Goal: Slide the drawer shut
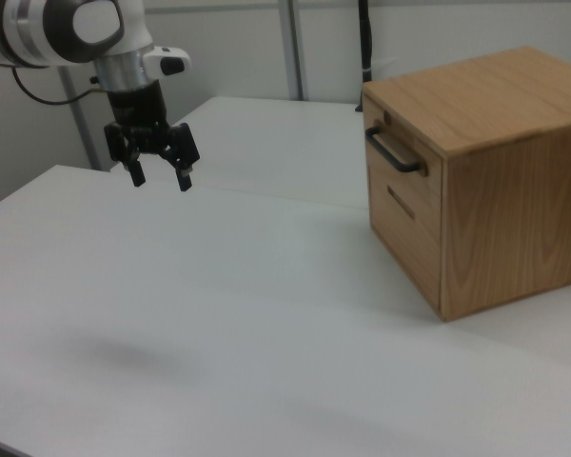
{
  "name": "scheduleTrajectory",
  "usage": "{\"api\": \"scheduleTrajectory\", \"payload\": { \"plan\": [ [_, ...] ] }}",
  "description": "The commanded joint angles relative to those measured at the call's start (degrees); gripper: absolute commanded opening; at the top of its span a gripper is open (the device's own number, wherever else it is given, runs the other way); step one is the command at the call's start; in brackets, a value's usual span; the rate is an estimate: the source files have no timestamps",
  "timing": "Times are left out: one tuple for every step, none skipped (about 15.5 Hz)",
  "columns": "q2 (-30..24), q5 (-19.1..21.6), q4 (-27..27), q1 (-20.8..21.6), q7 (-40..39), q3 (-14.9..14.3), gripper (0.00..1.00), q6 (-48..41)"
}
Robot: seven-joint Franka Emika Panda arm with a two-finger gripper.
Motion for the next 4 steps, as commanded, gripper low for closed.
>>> {"api": "scheduleTrajectory", "payload": {
  "plan": [
    [-1.2, 1.1, -0.6, 0.3, 0.9, -0.5, 1.00, -0.3],
    [-1.2, 1.1, -0.6, 0.3, 0.9, -0.6, 1.00, -0.3],
    [-1.2, 1.1, -0.6, 0.3, 0.9, -0.6, 1.00, -0.3],
    [-1.2, 1.1, -0.6, 0.3, 0.9, -0.6, 1.00, -0.3]
  ]
}}
